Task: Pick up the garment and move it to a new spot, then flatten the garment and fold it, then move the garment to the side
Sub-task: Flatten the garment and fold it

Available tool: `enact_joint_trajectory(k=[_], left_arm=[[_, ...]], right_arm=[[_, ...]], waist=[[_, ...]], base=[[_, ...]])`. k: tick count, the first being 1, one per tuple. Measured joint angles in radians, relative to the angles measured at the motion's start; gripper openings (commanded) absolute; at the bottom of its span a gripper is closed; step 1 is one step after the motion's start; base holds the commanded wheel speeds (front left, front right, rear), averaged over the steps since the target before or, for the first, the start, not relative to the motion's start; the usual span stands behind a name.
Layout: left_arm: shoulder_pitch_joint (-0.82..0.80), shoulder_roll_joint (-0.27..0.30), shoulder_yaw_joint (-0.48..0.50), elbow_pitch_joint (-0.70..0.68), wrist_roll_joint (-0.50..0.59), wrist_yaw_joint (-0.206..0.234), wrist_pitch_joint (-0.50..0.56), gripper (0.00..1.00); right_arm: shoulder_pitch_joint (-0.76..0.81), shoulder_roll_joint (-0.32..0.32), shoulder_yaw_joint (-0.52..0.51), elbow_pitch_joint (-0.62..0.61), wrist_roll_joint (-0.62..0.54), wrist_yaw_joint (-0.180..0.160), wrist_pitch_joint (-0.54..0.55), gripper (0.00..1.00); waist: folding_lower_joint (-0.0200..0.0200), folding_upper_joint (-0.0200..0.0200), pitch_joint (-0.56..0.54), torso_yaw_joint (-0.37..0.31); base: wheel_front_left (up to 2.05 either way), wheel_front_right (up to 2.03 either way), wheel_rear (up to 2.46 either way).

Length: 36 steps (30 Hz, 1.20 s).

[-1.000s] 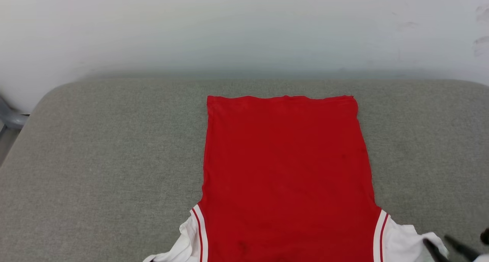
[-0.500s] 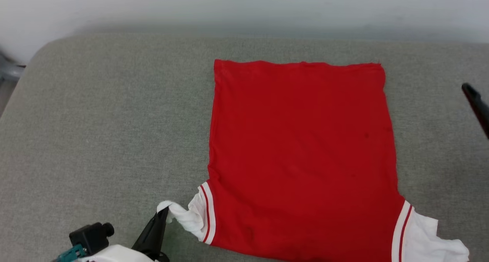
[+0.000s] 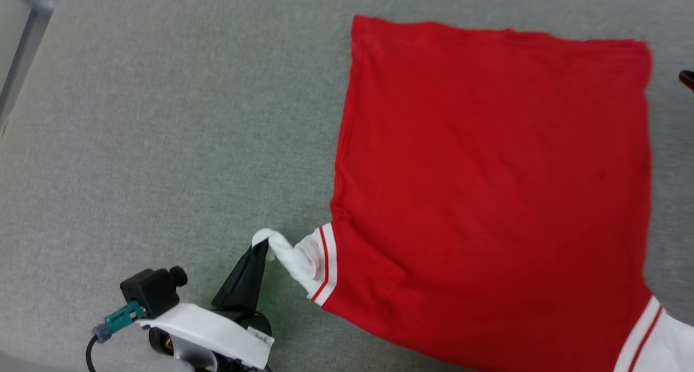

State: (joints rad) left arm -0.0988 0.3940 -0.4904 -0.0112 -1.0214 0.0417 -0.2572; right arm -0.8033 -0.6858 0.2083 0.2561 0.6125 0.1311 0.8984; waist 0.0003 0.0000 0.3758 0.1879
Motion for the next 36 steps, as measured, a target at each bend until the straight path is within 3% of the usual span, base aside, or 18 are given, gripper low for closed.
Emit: enact_joint_trajectory(k=[9,19,20,21,28,36], left_arm=[[-0.069,-0.038,-0.008,-0.015,0.040,-0.020,-0.002,0.00],[-0.098,-0.085,0.006,-0.006,0.068,-0.035,-0.003,0.00],[-0.100,-0.086,0.008,-0.004,0.070,-0.036,-0.003,0.00],[-0.101,-0.086,0.012,-0.004,0.073,-0.039,-0.003,0.00],[-0.088,-0.089,0.039,0.013,0.080,-0.041,-0.003,0.00],[-0.029,-0.091,0.058,0.036,0.088,-0.028,-0.003,0.00]], right_arm=[[-0.170,0.016,0.028,0.180,-0.091,0.000,0.055,1.00],[-0.180,0.047,0.031,0.311,-0.100,-0.001,0.021,1.00],[-0.179,0.046,0.032,0.317,-0.098,-0.001,0.013,0.33],[-0.179,0.044,0.031,0.323,-0.098,0.000,0.001,0.00],[-0.177,0.041,0.095,0.328,-0.096,0.000,-0.075,0.00],[-0.082,-0.049,0.212,0.239,0.009,0.000,-0.172,0.00]], waist=[[0.0000,0.0000,0.120,0.068],[-0.0003,0.0000,0.182,0.109],[-0.0004,0.0000,0.182,0.108],[-0.0004,0.0000,0.181,0.108],[-0.0002,0.0000,0.144,0.091],[-0.0002,0.0000,0.041,0.060]], base=[[0.00,0.00,0.00],[0.00,0.00,0.00],[0.00,0.00,0.00],[0.00,0.00,0.00],[0.00,0.00,0.00],[0.00,0.00,0.00]])
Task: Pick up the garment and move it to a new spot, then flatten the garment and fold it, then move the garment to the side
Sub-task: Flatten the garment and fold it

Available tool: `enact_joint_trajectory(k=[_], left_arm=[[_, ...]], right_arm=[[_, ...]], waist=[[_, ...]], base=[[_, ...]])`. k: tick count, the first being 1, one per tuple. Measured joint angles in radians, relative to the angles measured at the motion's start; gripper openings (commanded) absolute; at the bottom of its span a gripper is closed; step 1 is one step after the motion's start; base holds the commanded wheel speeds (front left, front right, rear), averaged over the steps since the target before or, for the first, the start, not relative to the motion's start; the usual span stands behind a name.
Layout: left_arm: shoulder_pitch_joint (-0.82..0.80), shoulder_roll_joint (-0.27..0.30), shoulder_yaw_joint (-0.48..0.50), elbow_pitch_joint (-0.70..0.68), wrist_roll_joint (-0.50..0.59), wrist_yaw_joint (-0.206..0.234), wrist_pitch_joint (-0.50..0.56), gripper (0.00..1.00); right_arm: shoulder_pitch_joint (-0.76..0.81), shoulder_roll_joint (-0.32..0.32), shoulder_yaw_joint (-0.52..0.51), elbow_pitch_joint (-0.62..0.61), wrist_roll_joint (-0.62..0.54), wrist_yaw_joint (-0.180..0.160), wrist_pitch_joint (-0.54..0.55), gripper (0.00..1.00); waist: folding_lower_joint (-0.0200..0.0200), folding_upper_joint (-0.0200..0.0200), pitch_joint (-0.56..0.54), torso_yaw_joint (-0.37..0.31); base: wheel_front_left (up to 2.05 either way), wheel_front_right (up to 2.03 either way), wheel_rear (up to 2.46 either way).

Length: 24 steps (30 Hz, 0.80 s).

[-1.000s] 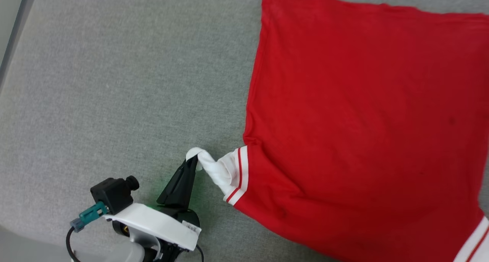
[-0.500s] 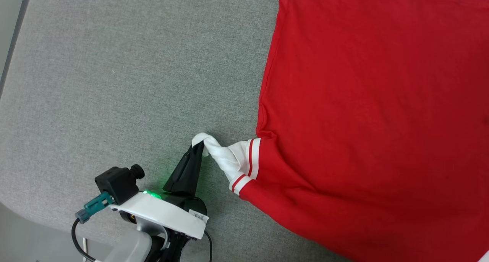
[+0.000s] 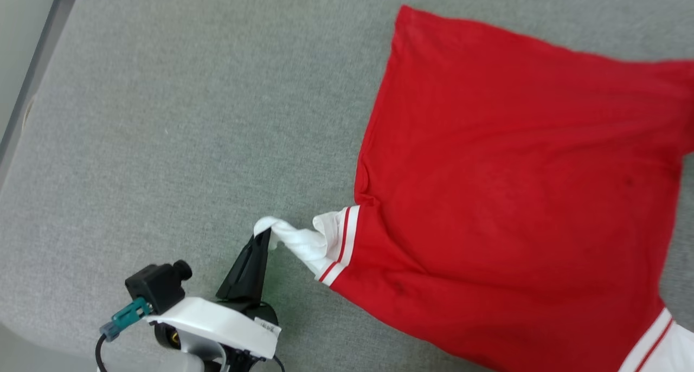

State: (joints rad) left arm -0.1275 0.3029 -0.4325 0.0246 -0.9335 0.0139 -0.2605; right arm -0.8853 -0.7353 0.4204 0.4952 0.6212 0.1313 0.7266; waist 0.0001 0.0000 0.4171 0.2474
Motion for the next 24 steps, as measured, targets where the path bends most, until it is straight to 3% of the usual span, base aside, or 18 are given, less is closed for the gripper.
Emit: enact_joint_trajectory(k=[8,14,19,24], left_arm=[[0.078,0.013,0.027,-0.002,0.002,0.031,-0.001,0.00],[0.138,0.025,0.040,-0.021,-0.004,0.053,-0.002,0.00],[0.176,0.032,0.047,-0.035,-0.004,0.067,-0.002,0.00],[0.204,0.034,0.056,-0.048,-0.012,0.080,-0.002,0.00]], right_arm=[[0.251,-0.144,0.042,-0.161,0.132,0.000,-0.099,0.00],[0.518,-0.195,-0.045,-0.227,0.189,0.000,-0.170,0.00],[0.769,-0.173,-0.175,-0.260,0.210,0.000,-0.217,0.00],[1.009,-0.078,-0.310,-0.288,0.198,0.000,-0.256,0.00]], waist=[[-0.0001,0.0000,-0.130,-0.043],[-0.0002,0.0000,-0.213,-0.079],[-0.0003,0.0000,-0.264,-0.103],[-0.0003,0.0000,-0.299,-0.116]], base=[[0.00,0.00,0.00],[0.00,0.00,0.00],[0.00,0.00,0.00],[0.00,0.00,0.00]])
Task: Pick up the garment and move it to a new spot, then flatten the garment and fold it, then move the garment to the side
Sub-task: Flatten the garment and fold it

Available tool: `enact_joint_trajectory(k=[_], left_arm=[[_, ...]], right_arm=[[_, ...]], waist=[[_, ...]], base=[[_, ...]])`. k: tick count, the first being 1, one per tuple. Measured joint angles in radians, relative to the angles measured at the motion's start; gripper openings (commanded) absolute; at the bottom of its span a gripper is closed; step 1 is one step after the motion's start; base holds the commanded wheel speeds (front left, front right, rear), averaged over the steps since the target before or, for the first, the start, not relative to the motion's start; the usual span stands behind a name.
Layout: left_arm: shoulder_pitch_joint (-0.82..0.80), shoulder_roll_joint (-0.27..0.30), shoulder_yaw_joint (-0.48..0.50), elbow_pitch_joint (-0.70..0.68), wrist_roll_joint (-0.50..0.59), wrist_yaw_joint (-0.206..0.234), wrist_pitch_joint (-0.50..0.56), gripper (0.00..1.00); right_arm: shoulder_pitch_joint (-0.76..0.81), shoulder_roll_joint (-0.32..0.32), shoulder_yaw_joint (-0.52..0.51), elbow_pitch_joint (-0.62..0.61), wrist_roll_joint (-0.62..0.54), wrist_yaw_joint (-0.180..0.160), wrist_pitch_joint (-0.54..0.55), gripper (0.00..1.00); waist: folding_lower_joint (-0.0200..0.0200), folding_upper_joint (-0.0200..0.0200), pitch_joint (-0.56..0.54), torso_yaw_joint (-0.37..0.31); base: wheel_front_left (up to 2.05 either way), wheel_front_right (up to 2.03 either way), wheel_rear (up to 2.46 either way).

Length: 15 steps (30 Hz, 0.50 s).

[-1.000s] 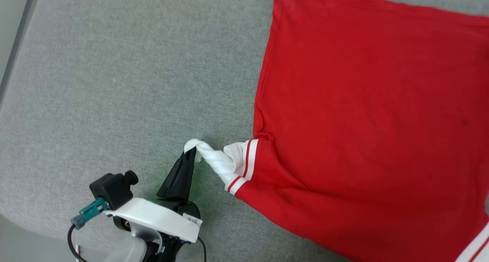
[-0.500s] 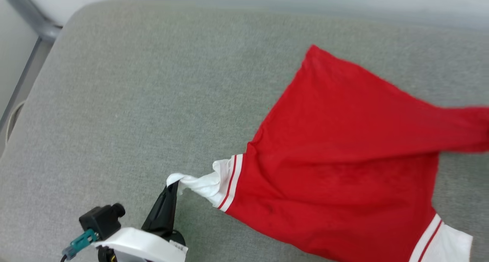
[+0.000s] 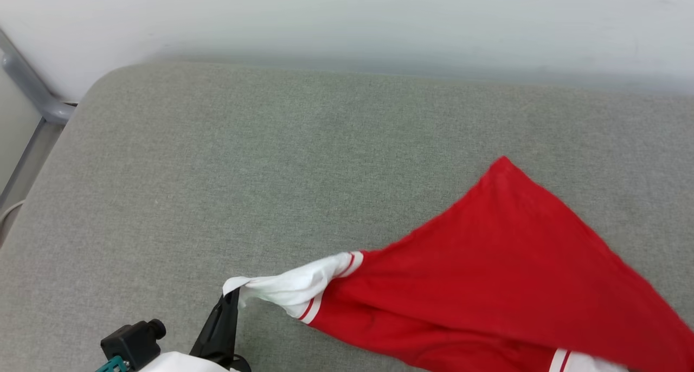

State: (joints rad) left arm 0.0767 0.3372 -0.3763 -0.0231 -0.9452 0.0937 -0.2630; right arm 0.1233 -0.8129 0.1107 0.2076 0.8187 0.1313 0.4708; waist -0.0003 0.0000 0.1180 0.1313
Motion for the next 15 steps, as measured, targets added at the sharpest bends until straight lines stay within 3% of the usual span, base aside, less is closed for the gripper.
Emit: enact_joint_trajectory(k=[5,10,11,12,13,15], left_arm=[[0.008,0.000,0.007,-0.009,-0.001,0.007,0.000,0.00],[0.013,0.002,0.014,-0.014,-0.001,0.011,0.000,0.00],[0.014,0.002,0.015,-0.014,-0.001,0.012,0.000,0.00],[0.015,0.002,0.016,-0.014,-0.001,0.012,0.000,0.00],[0.015,0.002,0.016,-0.015,0.000,0.012,0.000,0.00],[0.015,0.002,0.015,-0.015,0.001,0.013,0.000,0.00]], right_arm=[[0.166,0.106,-0.076,-0.028,-0.057,0.000,0.026,0.00],[0.204,0.185,-0.138,-0.055,-0.101,0.000,0.052,0.00],[0.203,0.196,-0.150,-0.067,-0.111,0.000,0.052,0.25],[0.201,0.207,-0.163,-0.078,-0.119,0.000,0.047,0.90],[0.198,0.212,-0.171,-0.091,-0.129,0.000,0.046,1.00],[0.179,0.214,-0.192,-0.129,-0.143,0.000,0.040,1.00]], waist=[[0.0000,0.0000,-0.012,-0.008],[0.0001,0.0000,-0.008,-0.017],[0.0001,0.0000,-0.008,-0.019],[0.0001,0.0000,-0.007,-0.020],[0.0001,0.0000,-0.008,-0.020],[0.0002,0.0000,-0.008,-0.021]], base=[[0.00,0.00,0.00],[0.00,0.00,0.00],[0.00,0.00,0.00],[0.00,0.00,0.00],[0.00,0.00,0.00],[0.00,0.00,0.00]])
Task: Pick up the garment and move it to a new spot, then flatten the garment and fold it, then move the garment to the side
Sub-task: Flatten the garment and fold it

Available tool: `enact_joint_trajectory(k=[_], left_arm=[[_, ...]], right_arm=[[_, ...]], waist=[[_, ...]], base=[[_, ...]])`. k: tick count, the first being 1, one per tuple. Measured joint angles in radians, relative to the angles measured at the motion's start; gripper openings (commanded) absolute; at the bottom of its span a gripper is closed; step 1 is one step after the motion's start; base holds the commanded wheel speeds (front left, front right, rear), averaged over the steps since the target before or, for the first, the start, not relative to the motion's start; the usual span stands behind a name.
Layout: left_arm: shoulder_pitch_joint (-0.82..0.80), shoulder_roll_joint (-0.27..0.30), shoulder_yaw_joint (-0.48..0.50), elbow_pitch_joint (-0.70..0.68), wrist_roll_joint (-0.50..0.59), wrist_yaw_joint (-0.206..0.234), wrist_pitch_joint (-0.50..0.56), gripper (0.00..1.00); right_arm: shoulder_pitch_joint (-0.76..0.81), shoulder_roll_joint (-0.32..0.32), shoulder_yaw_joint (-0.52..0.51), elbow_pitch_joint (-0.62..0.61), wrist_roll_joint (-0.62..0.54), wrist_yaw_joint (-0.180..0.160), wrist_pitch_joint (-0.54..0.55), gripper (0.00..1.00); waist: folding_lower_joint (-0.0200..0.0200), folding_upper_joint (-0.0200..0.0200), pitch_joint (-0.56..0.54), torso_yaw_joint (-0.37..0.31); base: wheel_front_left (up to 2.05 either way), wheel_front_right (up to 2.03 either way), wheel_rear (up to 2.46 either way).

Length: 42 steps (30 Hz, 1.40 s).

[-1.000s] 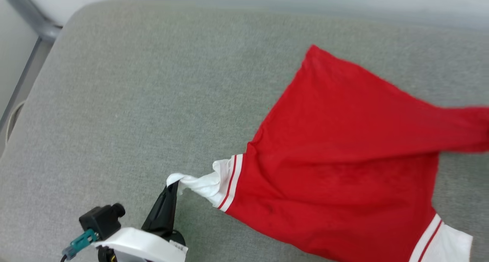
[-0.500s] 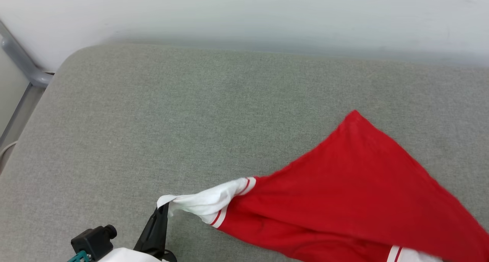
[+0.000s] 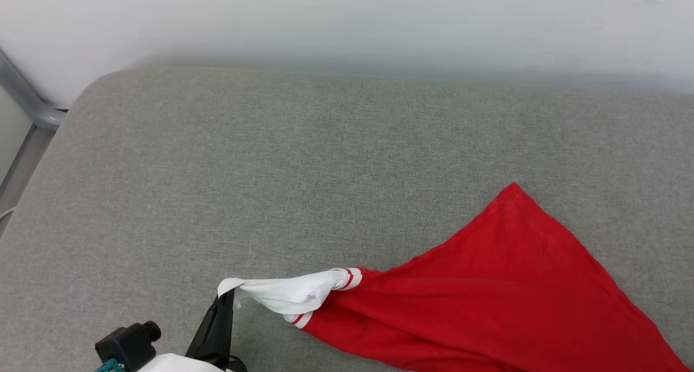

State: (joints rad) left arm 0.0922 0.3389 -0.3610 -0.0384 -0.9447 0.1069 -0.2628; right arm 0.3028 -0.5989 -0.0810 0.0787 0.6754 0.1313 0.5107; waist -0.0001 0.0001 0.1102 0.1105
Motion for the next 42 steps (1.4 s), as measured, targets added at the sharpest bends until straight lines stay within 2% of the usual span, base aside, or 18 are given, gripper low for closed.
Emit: enact_joint_trajectory(k=[2,4,10,11,19,27,32,37,38,39,42], left_arm=[[0.000,-0.001,-0.001,-0.002,0.001,0.000,0.000,0.00],[-0.018,-0.003,-0.009,-0.003,0.008,-0.001,0.000,0.00],[-0.059,-0.012,-0.020,0.004,0.018,-0.011,0.002,0.00],[-0.082,-0.022,-0.026,0.009,0.026,-0.019,0.003,0.00],[-0.128,-0.042,-0.044,0.032,0.038,-0.038,0.003,0.00],[-0.173,-0.072,-0.049,0.059,0.051,-0.063,0.003,0.00],[-0.198,-0.092,-0.053,0.080,0.059,-0.082,0.003,0.00],[-0.206,-0.103,-0.052,0.101,0.063,-0.095,0.003,0.00],[-0.206,-0.105,-0.051,0.103,0.064,-0.097,0.003,0.00],[-0.206,-0.107,-0.043,0.112,0.069,-0.098,0.003,0.00],[-0.205,-0.106,-0.038,0.122,0.071,-0.100,0.003,0.00]], right_arm=[[-0.030,0.001,-0.021,-0.045,-0.002,0.000,-0.009,1.00],[-0.183,-0.039,-0.043,-0.181,-0.042,0.000,-0.034,1.00],[-0.392,-0.123,0.095,-0.233,-0.088,0.000,0.037,1.00],[-0.515,-0.129,0.205,-0.197,-0.085,0.000,0.113,1.00],[-0.813,-0.148,0.495,0.005,-0.059,0.000,0.291,1.00],[-1.018,-0.079,0.667,0.257,-0.060,0.000,0.284,1.00],[-1.069,-0.036,0.745,0.406,-0.053,0.000,0.247,1.00],[-1.096,-0.043,0.834,0.472,-0.022,-0.002,0.218,1.00],[-1.101,-0.045,0.844,0.479,-0.011,-0.002,0.210,0.72],[-1.109,-0.046,0.868,0.497,0.022,-0.002,0.164,0.00],[-1.119,-0.042,0.898,0.504,0.038,0.000,0.100,0.00]], waist=[[0.0000,0.0000,0.001,0.001],[0.0001,0.0000,0.021,0.013],[0.0002,0.0000,0.055,0.035],[0.0002,0.0000,0.072,0.049],[0.0002,0.0000,0.122,0.092],[0.0003,0.0000,0.176,0.129],[0.0003,0.0000,0.202,0.153],[0.0001,-0.0001,0.214,0.166],[0.0001,-0.0001,0.214,0.166],[0.0001,-0.0001,0.210,0.158],[0.0002,0.0000,0.198,0.147]], base=[[0.00,0.00,0.00],[0.00,0.00,0.00],[0.00,0.00,0.00],[0.00,0.00,0.00],[0.00,0.00,0.00],[0.00,0.00,0.00],[0.00,0.00,0.00],[0.00,0.00,0.00],[0.00,0.00,0.00],[0.00,0.00,0.00],[0.00,0.00,0.00]])
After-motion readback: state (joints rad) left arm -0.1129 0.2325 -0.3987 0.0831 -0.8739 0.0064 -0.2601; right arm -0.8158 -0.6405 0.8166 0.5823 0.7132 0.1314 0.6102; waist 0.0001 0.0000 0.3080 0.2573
